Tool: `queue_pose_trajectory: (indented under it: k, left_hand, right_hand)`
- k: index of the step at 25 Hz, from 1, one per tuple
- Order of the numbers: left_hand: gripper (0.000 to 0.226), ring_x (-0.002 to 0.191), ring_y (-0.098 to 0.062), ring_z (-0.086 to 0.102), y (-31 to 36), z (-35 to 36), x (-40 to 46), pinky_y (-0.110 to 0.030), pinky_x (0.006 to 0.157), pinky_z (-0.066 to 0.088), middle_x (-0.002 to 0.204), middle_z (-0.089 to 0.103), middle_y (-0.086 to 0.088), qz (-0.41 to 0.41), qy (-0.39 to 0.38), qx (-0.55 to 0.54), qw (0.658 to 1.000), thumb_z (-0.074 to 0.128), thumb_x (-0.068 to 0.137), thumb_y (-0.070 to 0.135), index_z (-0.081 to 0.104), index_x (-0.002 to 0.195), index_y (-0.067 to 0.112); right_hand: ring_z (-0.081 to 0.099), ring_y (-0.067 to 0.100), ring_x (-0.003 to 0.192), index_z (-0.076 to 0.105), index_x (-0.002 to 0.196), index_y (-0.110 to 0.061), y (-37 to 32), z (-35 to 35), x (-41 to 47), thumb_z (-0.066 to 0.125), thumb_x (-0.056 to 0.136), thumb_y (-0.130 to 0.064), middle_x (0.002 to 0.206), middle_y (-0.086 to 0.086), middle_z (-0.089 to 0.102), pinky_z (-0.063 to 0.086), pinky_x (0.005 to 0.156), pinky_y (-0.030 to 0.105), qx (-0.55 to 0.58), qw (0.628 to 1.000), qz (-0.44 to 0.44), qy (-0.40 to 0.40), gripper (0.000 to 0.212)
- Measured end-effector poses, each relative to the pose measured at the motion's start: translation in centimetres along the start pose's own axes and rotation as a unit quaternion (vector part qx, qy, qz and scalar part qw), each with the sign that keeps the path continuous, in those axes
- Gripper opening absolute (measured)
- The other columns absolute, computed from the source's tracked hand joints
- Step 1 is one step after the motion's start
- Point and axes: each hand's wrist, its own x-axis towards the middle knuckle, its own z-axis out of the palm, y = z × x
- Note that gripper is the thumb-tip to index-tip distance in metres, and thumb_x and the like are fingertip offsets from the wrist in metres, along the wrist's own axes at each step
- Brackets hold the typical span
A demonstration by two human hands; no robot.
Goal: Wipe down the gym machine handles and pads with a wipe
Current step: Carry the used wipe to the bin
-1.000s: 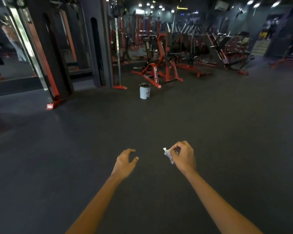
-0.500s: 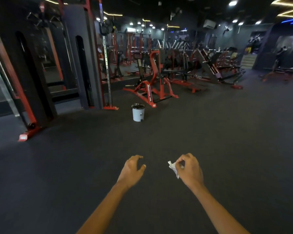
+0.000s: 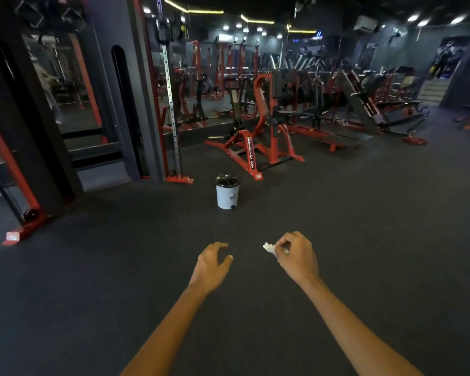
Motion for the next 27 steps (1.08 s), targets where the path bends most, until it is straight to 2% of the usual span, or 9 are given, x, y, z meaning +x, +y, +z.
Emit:
queue_pose_trajectory:
  k: [6, 11, 13, 16, 22, 25, 27]
  left_hand:
    - [0.037, 0.119, -0.015, 0.051, -2.0, 3.9, 19.9, -0.020, 0.096, 0.039, 0.128, 0.054, -0.004, -0.009, 0.005, -0.003, 1.000, 0.058, 0.092, 0.019, 0.053, 0.127, 0.011]
    - [0.037, 0.116, -0.017, 0.054, -3.7, 6.3, 38.5, -0.026, 0.100, 0.043, 0.125, 0.057, -0.008, -0.028, 0.002, -0.036, 0.999, 0.060, 0.090, 0.016, 0.055, 0.126, 0.008]
    - [0.037, 0.117, -0.016, 0.054, -3.8, 6.8, 45.2, -0.027, 0.101, 0.043, 0.125, 0.057, -0.008, -0.029, -0.008, -0.038, 0.999, 0.060, 0.091, 0.016, 0.055, 0.126, 0.008]
    - [0.038, 0.119, -0.016, 0.052, -4.2, 7.6, 53.9, -0.029, 0.102, 0.043, 0.127, 0.055, -0.006, -0.031, -0.027, -0.029, 0.999, 0.060, 0.091, 0.018, 0.054, 0.127, 0.010]
    - [0.038, 0.117, -0.014, 0.052, -8.1, 10.2, 73.2, -0.018, 0.094, 0.041, 0.125, 0.055, -0.003, -0.047, -0.006, -0.026, 0.999, 0.059, 0.091, 0.018, 0.053, 0.127, 0.011]
    - [0.037, 0.108, -0.011, 0.055, -10.0, 11.5, 82.0, -0.005, 0.079, 0.041, 0.124, 0.057, -0.005, -0.079, 0.007, -0.027, 0.996, 0.059, 0.090, 0.017, 0.053, 0.126, 0.012]
    - [0.038, 0.107, -0.011, 0.055, -10.6, 12.1, 88.3, -0.006, 0.078, 0.039, 0.124, 0.057, -0.005, -0.099, 0.031, -0.030, 0.994, 0.059, 0.090, 0.016, 0.053, 0.128, 0.012]
  right_hand:
    - [0.059, 0.010, 0.074, 0.060, 0.069, -0.019, 3.1, 6.3, 19.2, 0.064, 0.080, -0.011, 0.087, -0.004, 0.057, 0.050, 0.060, 0.028, 0.021, 1.000, -0.007, -0.010, 0.014]
    - [0.055, 0.005, 0.068, 0.058, 0.067, -0.021, 5.7, 12.1, 35.6, 0.065, 0.079, -0.010, 0.086, -0.004, 0.056, 0.035, 0.050, 0.012, 0.018, 1.000, 0.018, -0.006, 0.018]
    - [0.057, 0.003, 0.068, 0.058, 0.067, -0.021, 6.2, 13.6, 42.0, 0.065, 0.080, -0.010, 0.086, -0.005, 0.056, 0.036, 0.051, 0.012, 0.022, 0.999, 0.022, -0.010, 0.019]
    - [0.060, 0.007, 0.070, 0.061, 0.067, -0.021, 6.9, 16.0, 50.9, 0.066, 0.079, -0.010, 0.085, -0.007, 0.057, 0.043, 0.056, 0.018, 0.040, 0.999, 0.033, -0.003, 0.017]
    - [0.059, 0.008, 0.075, 0.060, 0.068, -0.021, 10.0, 24.6, 69.9, 0.065, 0.079, -0.009, 0.086, -0.006, 0.056, 0.051, 0.062, 0.026, 0.054, 0.998, 0.015, -0.026, 0.017]
    - [0.059, 0.009, 0.074, 0.060, 0.067, -0.020, 11.5, 28.7, 78.5, 0.065, 0.079, -0.009, 0.085, -0.004, 0.056, 0.047, 0.059, 0.020, 0.068, 0.997, 0.020, -0.043, 0.018]
    - [0.058, 0.006, 0.072, 0.061, 0.069, -0.019, 12.3, 30.8, 84.7, 0.065, 0.080, -0.009, 0.085, -0.003, 0.056, 0.043, 0.057, 0.015, 0.076, 0.995, 0.029, -0.055, 0.016]
